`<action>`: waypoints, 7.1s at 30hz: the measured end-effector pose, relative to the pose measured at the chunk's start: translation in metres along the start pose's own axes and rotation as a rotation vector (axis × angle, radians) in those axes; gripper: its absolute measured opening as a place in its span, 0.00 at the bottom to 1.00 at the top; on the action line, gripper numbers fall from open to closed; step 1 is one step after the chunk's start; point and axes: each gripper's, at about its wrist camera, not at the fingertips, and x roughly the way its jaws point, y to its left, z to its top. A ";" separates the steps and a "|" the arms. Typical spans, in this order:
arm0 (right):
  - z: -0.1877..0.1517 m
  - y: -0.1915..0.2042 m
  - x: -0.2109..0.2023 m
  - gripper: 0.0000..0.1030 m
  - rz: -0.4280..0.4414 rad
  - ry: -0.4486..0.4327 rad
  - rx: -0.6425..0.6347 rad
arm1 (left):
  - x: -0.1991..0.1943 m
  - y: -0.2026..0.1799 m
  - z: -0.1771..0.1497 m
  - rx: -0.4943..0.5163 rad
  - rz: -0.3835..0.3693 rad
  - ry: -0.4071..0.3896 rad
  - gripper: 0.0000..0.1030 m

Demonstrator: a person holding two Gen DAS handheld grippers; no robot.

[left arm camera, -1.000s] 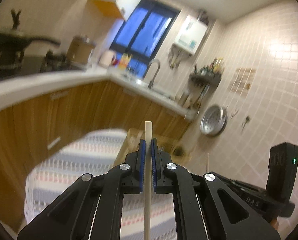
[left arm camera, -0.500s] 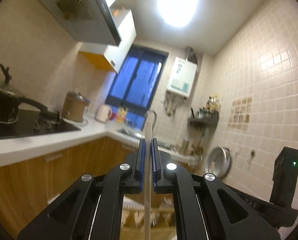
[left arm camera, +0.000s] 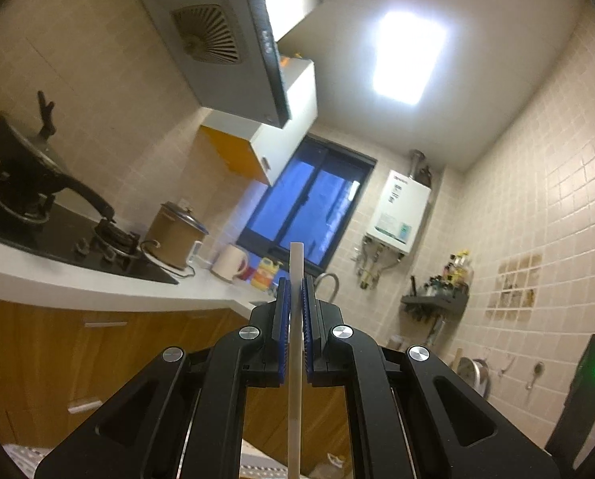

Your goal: Organize utensils

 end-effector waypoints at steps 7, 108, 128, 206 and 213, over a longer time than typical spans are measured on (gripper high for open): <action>-0.022 0.004 0.009 0.04 -0.003 -0.025 -0.039 | 0.007 0.015 -0.026 -0.003 0.084 -0.015 0.04; -0.165 0.013 -0.152 0.84 -0.298 0.078 -0.176 | -0.151 0.005 -0.118 0.459 0.350 0.275 0.93; -0.166 0.010 -0.149 0.84 -0.298 0.097 -0.156 | -0.149 0.002 -0.120 0.461 0.354 0.295 0.93; -0.167 0.002 -0.145 0.92 -0.307 0.118 -0.097 | -0.143 -0.004 -0.127 0.511 0.378 0.349 0.93; -0.167 0.003 -0.144 0.92 -0.306 0.122 -0.099 | -0.142 -0.005 -0.127 0.526 0.379 0.345 0.93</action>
